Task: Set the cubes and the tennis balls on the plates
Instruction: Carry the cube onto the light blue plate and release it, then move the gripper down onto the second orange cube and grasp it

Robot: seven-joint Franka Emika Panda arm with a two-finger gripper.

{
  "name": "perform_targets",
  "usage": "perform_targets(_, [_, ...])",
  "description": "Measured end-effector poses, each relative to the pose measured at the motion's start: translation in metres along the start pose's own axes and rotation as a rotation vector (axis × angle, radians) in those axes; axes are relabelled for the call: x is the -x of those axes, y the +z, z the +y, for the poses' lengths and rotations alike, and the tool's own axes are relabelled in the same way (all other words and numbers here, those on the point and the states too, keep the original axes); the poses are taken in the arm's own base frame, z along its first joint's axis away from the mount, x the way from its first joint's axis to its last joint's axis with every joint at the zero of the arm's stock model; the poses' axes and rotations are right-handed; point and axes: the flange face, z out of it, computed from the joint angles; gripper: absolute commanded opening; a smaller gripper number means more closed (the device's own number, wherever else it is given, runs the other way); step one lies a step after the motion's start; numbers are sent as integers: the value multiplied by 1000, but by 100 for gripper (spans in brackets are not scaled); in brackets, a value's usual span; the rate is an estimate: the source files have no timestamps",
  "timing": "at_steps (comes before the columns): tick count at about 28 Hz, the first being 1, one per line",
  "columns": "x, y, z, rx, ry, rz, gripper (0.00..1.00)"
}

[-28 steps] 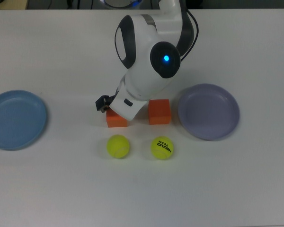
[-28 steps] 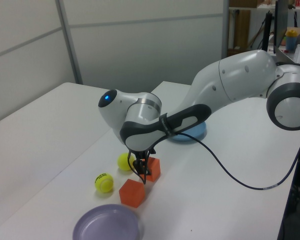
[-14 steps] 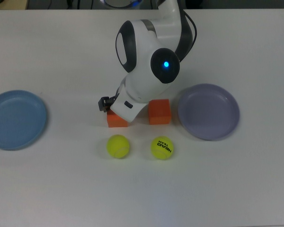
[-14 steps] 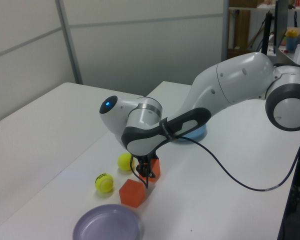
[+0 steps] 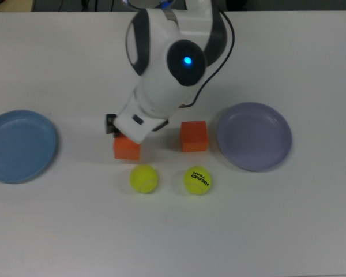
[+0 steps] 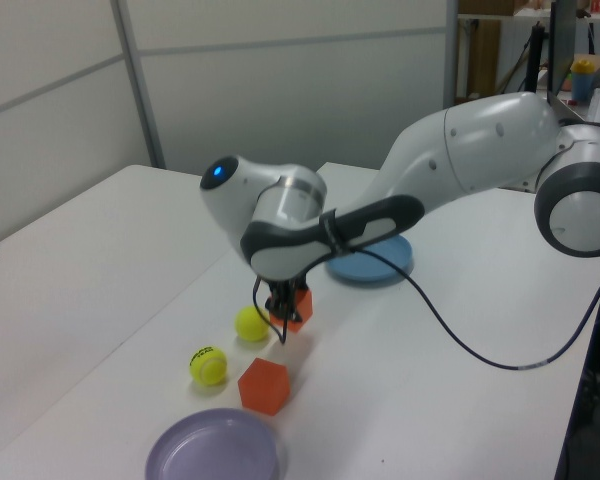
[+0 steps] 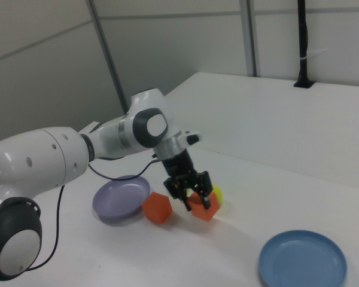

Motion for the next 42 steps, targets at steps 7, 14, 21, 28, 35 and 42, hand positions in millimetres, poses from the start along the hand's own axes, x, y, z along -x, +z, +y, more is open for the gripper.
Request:
perform_targets(7, [18, 21, 84, -10, 122, -28, 0])
perform_targets(14, [45, 64, 168, -25, 245, -74, 22])
perform_targets(21, [52, 84, 207, -11, 328, -20, 100])
perform_targets(28, [56, 57, 213, -11, 357, 9, 100])
perform_targets(35, [70, 3, 192, -66, 353, -31, 100])
perform_targets(42, [47, -51, 83, -70, 221, -28, 100])
